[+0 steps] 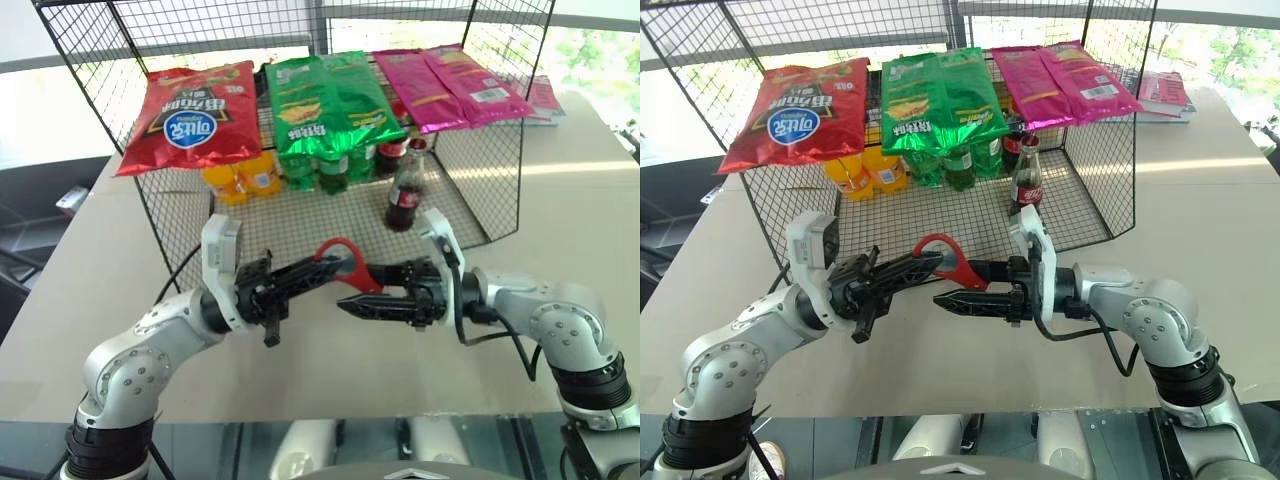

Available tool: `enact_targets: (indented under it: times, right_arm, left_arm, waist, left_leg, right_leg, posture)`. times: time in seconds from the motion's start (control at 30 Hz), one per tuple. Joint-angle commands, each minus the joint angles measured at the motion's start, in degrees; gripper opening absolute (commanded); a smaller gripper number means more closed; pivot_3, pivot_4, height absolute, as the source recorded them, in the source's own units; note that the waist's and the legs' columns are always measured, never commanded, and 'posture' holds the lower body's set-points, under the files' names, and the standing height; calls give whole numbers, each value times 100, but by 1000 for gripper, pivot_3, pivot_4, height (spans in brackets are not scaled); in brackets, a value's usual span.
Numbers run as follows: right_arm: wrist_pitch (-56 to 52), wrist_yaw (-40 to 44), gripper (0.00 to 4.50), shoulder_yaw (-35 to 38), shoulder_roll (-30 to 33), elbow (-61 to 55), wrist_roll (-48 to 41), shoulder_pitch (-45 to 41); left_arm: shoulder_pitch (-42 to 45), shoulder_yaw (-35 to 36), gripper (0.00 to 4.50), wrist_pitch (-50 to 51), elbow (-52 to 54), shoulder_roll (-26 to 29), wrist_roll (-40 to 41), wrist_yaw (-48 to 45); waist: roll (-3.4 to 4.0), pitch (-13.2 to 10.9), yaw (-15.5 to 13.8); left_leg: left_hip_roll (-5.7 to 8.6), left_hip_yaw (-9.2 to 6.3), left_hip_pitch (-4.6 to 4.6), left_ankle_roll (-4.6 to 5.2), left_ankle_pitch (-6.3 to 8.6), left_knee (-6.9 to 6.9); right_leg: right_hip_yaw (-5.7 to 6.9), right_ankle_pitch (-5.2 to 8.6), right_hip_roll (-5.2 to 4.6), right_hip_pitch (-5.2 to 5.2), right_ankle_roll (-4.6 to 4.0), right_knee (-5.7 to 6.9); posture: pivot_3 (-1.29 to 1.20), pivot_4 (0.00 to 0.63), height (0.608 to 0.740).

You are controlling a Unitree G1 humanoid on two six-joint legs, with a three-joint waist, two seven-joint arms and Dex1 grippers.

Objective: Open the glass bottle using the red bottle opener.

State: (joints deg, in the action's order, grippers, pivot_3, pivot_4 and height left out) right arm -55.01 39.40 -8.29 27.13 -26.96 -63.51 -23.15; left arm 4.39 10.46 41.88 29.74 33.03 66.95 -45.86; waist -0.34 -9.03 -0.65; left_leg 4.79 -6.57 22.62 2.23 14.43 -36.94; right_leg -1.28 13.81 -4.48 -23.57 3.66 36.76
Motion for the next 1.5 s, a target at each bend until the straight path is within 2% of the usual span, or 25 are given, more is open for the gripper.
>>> enact_targets:
  times: [0.03, 0.1, 0.13, 0.17, 0.2, 0.33, 0.43, 0.53, 0.6, 0.7, 0.73, 0.77, 0.87, 0.93, 1.03, 1.3, 1.5]
  right_arm:
    - [31, 259, 2681, -15, 86, -215, 0, 36]
    - [40, 292, 2681, -36, 51, -154, 25, 9]
    - [31, 294, 2208, -49, 26, -108, 42, -5]
    - [14, 311, 2166, -59, 9, -80, 34, -10]
    - [0, 319, 1901, -57, -6, -60, 25, -11]
    - [-22, 347, 127, -9, -10, -23, 35, -20]
    - [-16, 398, 127, 29, 28, -13, 76, -12]
    - [17, 453, 0, 76, 134, -57, 171, 66]
    - [74, 397, 0, 276, 219, -76, 158, 227]
    - [290, 266, 0, 806, 361, -112, 135, 661]
    - [328, 201, 0, 1001, 382, -142, 59, 816]
    - [386, 114, 0, 1217, 405, -182, 5, 998]
    - [542, -218, 0, 1764, 417, -338, -48, 1464]
    - [669, -439, 0, 2016, 394, -479, 1, 1743]
    - [847, -798, 0, 2216, 292, -807, 32, 2142]
    - [1145, -1299, 0, 2399, 200, -1269, 18, 2651]
    - [1266, -1458, 0, 2494, 296, -1410, -21, 2840]
  left_arm:
    - [62, 68, 0, -131, 85, -42, 19, 6]
    - [57, 59, 0, -131, 105, -54, 19, 8]
    - [66, 61, 0, -133, 110, -66, 25, 21]
    - [73, 69, 0, -152, 115, -75, 8, 28]
    - [82, 77, 0, -161, 113, -81, 0, 32]
    - [68, 83, 0, -203, 142, -71, -63, -64]
    - [-5, 90, 0, -103, 153, 21, 79, -296]
    - [44, 90, 1046, 47, 159, 99, 278, -301]
    - [178, 82, 2010, -36, 84, 70, 128, -176]
    - [297, -134, 3520, -233, -14, 93, -556, -47]
    - [316, -220, 4222, -498, -60, 10, -922, -50]
    - [385, -302, 4360, -779, -156, -121, -1274, 14]
    - [801, -736, 4460, -1334, -563, -398, -2421, 494]
    - [1281, -1172, 4460, -1353, -1020, -474, -3242, 958]
    - [2210, -1664, 4460, -1785, -2171, -1000, -3879, 950]
    - [3145, -2095, 4460, -2740, -3575, -1861, -4784, 784]
    - [3628, -2074, 4460, -3039, -4301, -2556, -5193, 1159]
  waist:
    - [0, 0, -1]
    - [0, 0, 3]
    - [0, 0, 3]
    - [0, 0, 2]
    - [0, 0, 0]
    - [0, 0, 0]
    - [0, 0, 1]
    - [0, 0, 0]
    - [-1, 1, -13]
    - [-3, 2, -27]
    - [-3, 2, -24]
    - [-2, 2, -17]
    - [-4, 3, -31]
    - [-5, 3, -71]
    - [-4, 4, -54]
    - [-8, 5, -18]
    - [-10, 5, -62]
  left_leg:
    - [0, 1, 1, 0, 0, 0]
    - [0, 0, 1, 0, 0, 0]
    - [0, 0, 1, 0, 0, 0]
    - [0, 0, 1, 0, 0, 0]
    - [0, 0, 1, 0, 0, -1]
    - [0, 0, 1, 0, 0, -3]
    - [0, 1, 2, 0, 0, -3]
    - [0, 0, 2, 0, 0, -3]
    - [0, 0, 2, 0, 0, -3]
    - [2, -6, 8, 0, 0, -8]
    - [5, -1, 8, 0, 0, -10]
    - [5, 0, 8, 0, 0, -11]
    - [5, 6, 10, 0, 0, -12]
    - [4, 1, 10, 0, 0, -12]
    - [4, 1, 10, 1, -1, -15]
    - [3, 17, 14, 1, -1, -28]
    - [5, 11, 15, 3, -1, -39]
  right_leg:
    - [1, 0, 0, 0, 0, -1]
    - [1, 0, 0, 0, 0, 0]
    - [0, 0, 0, 0, 0, 1]
    - [0, 0, 0, 0, 0, 1]
    - [0, 0, 0, 0, 0, 2]
    - [1, -1, 0, 0, -1, 2]
    - [1, -1, 0, 0, -1, 2]
    - [2, -1, 1, 0, -1, 2]
    - [1, -1, 0, -1, -1, 2]
    - [4, -1, -1, 1, 0, 2]
    - [2, -1, -3, 2, 1, 2]
    - [1, -2, -3, 2, 1, 2]
    - [1, -2, -3, 3, 2, 2]
    - [0, -3, -2, 3, 1, 5]
    - [2, -8, 2, 4, -4, 10]
    - [3, -11, 29, 0, 3, 8]
    - [12, -14, 28, 8, 9, 9]
  posture:
    - [0, 150, 740]
    - [0, 150, 740]
    - [0, 150, 740]
    - [0, 150, 740]
    - [0, 150, 740]
    - [0, 150, 740]
    - [0, 150, 740]
    - [0, 150, 740]
    - [0, 150, 740]
    - [0, 150, 740]
    - [0, 150, 740]
    - [0, 150, 740]
    - [0, 150, 740]
    - [0, 150, 740]
    - [0, 150, 740]
    - [0, 150, 740]
    - [0, 150, 740]
